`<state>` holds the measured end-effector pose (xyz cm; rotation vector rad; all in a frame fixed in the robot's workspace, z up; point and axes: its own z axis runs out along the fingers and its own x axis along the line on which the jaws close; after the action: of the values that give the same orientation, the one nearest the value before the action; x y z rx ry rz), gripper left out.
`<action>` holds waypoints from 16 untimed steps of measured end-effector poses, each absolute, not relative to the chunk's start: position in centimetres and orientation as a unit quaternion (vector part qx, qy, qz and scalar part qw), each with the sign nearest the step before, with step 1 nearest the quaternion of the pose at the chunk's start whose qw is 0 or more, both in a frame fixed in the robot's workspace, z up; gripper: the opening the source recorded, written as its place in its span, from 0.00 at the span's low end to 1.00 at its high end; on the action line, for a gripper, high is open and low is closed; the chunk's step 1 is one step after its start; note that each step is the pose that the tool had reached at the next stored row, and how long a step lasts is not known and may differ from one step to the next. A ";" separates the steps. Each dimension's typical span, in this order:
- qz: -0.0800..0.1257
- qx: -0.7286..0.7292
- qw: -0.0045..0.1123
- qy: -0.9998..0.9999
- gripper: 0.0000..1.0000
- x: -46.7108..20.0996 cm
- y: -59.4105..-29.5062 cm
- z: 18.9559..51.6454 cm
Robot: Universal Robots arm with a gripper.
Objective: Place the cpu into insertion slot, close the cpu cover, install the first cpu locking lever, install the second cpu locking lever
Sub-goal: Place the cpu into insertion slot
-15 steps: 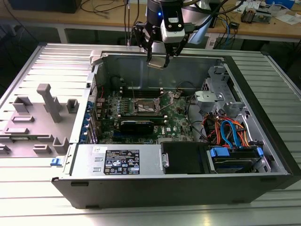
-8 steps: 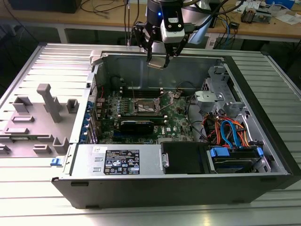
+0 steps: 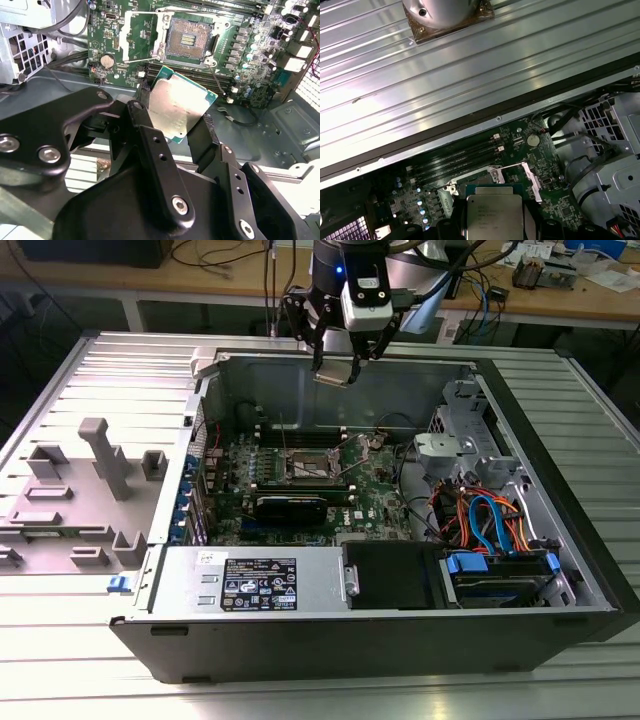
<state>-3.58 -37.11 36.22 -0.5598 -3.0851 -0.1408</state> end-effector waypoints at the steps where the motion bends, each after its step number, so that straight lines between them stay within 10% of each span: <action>1: -0.045 -0.183 0.001 -0.982 0.54 -3.6 -37.1 36.2; 16: -0.045 -0.276 -0.003 -0.960 0.54 -3.6 -37.2 36.1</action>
<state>-3.57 -37.22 36.12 -0.8702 -3.0216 -0.1407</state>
